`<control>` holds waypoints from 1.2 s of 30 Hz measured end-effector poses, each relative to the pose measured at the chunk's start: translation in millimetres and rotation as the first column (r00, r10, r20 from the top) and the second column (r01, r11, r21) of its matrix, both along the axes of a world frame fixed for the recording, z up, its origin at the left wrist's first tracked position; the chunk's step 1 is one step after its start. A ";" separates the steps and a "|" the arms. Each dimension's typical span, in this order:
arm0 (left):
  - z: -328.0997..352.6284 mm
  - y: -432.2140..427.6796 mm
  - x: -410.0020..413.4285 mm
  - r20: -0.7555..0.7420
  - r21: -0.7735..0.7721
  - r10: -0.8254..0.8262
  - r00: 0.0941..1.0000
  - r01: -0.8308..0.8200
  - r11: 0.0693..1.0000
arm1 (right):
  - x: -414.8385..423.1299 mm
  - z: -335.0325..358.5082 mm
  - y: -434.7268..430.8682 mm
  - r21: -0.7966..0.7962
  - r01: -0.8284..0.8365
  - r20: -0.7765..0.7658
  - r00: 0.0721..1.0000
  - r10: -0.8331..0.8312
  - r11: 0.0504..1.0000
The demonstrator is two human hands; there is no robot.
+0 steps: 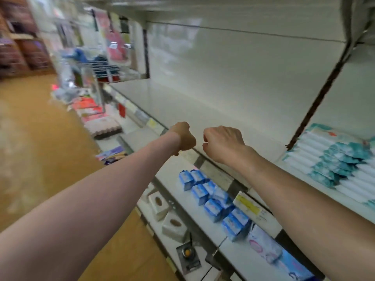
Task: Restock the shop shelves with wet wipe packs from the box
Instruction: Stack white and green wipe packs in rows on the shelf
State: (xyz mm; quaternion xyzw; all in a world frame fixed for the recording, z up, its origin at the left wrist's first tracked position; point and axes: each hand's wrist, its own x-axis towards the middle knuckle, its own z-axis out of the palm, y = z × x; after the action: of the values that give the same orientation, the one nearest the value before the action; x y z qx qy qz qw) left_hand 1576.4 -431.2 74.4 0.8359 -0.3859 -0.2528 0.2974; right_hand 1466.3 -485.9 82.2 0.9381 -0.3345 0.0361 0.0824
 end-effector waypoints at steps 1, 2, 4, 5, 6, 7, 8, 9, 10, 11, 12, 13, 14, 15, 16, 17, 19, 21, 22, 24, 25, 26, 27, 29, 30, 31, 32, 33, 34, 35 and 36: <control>-1.4 15.4 3.9 0.001 0.014 0.042 0.999 -0.042 0.999 | 7.2 -1.2 11.3 0.010 -0.031 -0.002 1.000 0.031 0.999; -2.4 31.2 8.6 0.012 0.020 0.081 0.997 -0.081 0.996 | 14.9 -2.1 22.9 0.017 -0.063 -0.004 0.998 0.063 0.998; -4.7 64.5 18.9 0.036 0.032 0.142 0.989 -0.144 0.989 | 31.9 -4.1 47.7 0.026 -0.138 -0.021 0.990 0.139 0.990; -6.3 81.3 25.2 0.041 0.040 0.167 0.985 -0.169 0.985 | 40.7 -5.1 61.2 0.032 -0.177 -0.035 0.983 0.178 0.984; -8.0 99.6 30.9 0.044 0.049 0.192 0.980 -0.194 0.980 | 50.0 -6.4 75.8 0.035 -0.219 -0.043 0.974 0.220 0.975; -10.5 118.0 36.7 0.041 0.056 0.217 0.975 -0.219 0.974 | 59.6 -8.3 91.3 0.031 -0.264 -0.044 0.963 0.265 0.964; -12.7 137.4 41.6 0.035 0.058 0.252 0.967 -0.254 0.965 | 69.2 -10.8 108.1 0.028 -0.308 -0.042 0.950 0.309 0.951; -15.0 157.2 46.3 0.026 0.063 0.297 0.954 -0.298 0.952 | 78.3 -13.4 125.1 0.028 -0.350 -0.034 0.936 0.351 0.936; -17.1 177.9 50.0 0.016 0.076 0.342 0.939 -0.343 0.936 | 87.6 -17.4 142.8 0.037 -0.385 -0.030 0.922 0.386 0.922; -20.3 199.0 54.3 0.011 0.091 0.383 0.924 -0.383 0.919 | 97.0 -22.4 160.7 0.048 -0.417 -0.031 0.908 0.419 0.908; -24.4 221.0 58.6 0.008 0.109 0.422 0.907 -0.420 0.901 | 106.3 -28.8 179.5 0.058 -0.449 -0.038 0.891 0.452 0.892; -28.6 243.8 62.4 0.005 0.125 0.457 0.889 -0.454 0.882 | 115.5 -36.1 199.2 0.060 -0.485 -0.047 0.872 0.488 0.873; -32.6 267.7 65.3 -0.001 0.136 0.493 0.870 -0.488 0.862 | 123.8 -43.0 219.6 0.061 -0.521 -0.057 0.850 0.524 0.852; -36.6 292.7 67.7 -0.006 0.148 0.529 0.849 -0.523 0.840 | 131.3 -48.8 241.6 0.065 -0.555 -0.067 0.827 0.558 0.830; -40.3 317.6 68.9 -0.011 0.164 0.563 0.826 -0.554 0.816 | 137.4 -53.5 263.8 0.070 -0.583 -0.081 0.805 0.587 0.809; -44.5 342.4 69.9 -0.014 0.179 0.596 0.803 -0.584 0.792 | 142.7 -57.1 286.2 0.078 -0.608 -0.094 0.784 0.613 0.790; -53.3 392.0 69.9 -0.025 0.192 0.654 0.756 -0.638 0.745 | 150.0 -62.9 331.7 0.096 -0.659 -0.113 0.737 0.666 0.746; -63.4 440.2 67.1 -0.045 0.198 0.706 0.707 -0.686 0.700 | 154.5 -69.8 378.6 0.094 -0.715 -0.116 0.683 0.721 0.693; -69.1 463.9 65.3 -0.045 0.204 0.730 0.682 -0.709 0.675 | 155.5 -74.0 402.6 0.098 -0.737 -0.121 0.659 0.743 0.669; -81.2 509.0 60.8 -0.051 0.221 0.775 0.630 -0.750 0.624 | 155.5 -84.3 449.1 0.121 -0.773 -0.146 0.606 0.782 0.622; -86.7 530.8 57.8 -0.057 0.231 0.795 0.604 -0.767 0.599 | 154.7 -89.5 471.2 0.131 -0.790 -0.156 0.580 0.799 0.599; -91.7 552.1 54.4 -0.065 0.242 0.811 0.582 -0.779 0.578 | 153.5 -95.0 492.3 0.139 -0.805 -0.164 0.556 0.815 0.577; -96.5 572.7 50.6 -0.072 0.256 0.824 0.563 -0.788 0.561 | 152.3 -100.3 512.3 0.150 -0.820 -0.168 0.530 0.831 0.553; -107.0 612.8 42.4 -0.088 0.288 0.842 0.532 -0.796 0.533 | 148.9 -111.4 549.7 0.193 -0.842 -0.182 0.474 0.862 0.504; -113.0 631.5 38.1 -0.095 0.306 0.850 0.519 -0.797 0.521 | 146.9 -117.1 567.4 0.221 -0.848 -0.194 0.446 0.874 0.482; -119.6 649.0 33.9 -0.098 0.324 0.856 0.507 -0.797 0.509 | 144.9 -123.0 584.1 0.251 -0.850 -0.203 0.422 0.884 0.463; -127.1 665.6 30.0 -0.101 0.337 0.864 0.494 -0.800 0.496 | 142.0 -129.1 600.4 0.282 -0.849 -0.208 0.401 0.892 0.447; -133.9 680.2 25.5 -0.116 0.348 0.874 0.472 -0.805 0.481 | 138.2 -134.9 615.4 0.308 -0.847 -0.213 0.383 0.899 0.434; -142.2 694.0 20.9 -0.140 0.354 0.885 0.444 -0.812 0.464 | 134.1 -141.2 629.7 0.328 -0.845 -0.220 0.366 0.904 0.421; -150.6 706.6 16.2 -0.164 0.361 0.896 0.414 -0.820 0.445 | 130.5 -148.8 642.7 0.343 -0.848 -0.227 0.343 0.911 0.405; -159.2 718.6 11.4 -0.187 0.365 0.905 0.383 -0.828 0.425 | 127.2 -157.4 654.6 0.355 -0.853 -0.234 0.317 0.919 0.384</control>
State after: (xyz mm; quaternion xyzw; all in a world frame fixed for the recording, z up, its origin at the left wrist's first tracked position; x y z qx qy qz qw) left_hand 1587.8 287.5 -84.8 0.8779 0.2015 -0.2442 0.3592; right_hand 1593.5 168.7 -75.3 0.9548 0.2584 -0.1421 0.0362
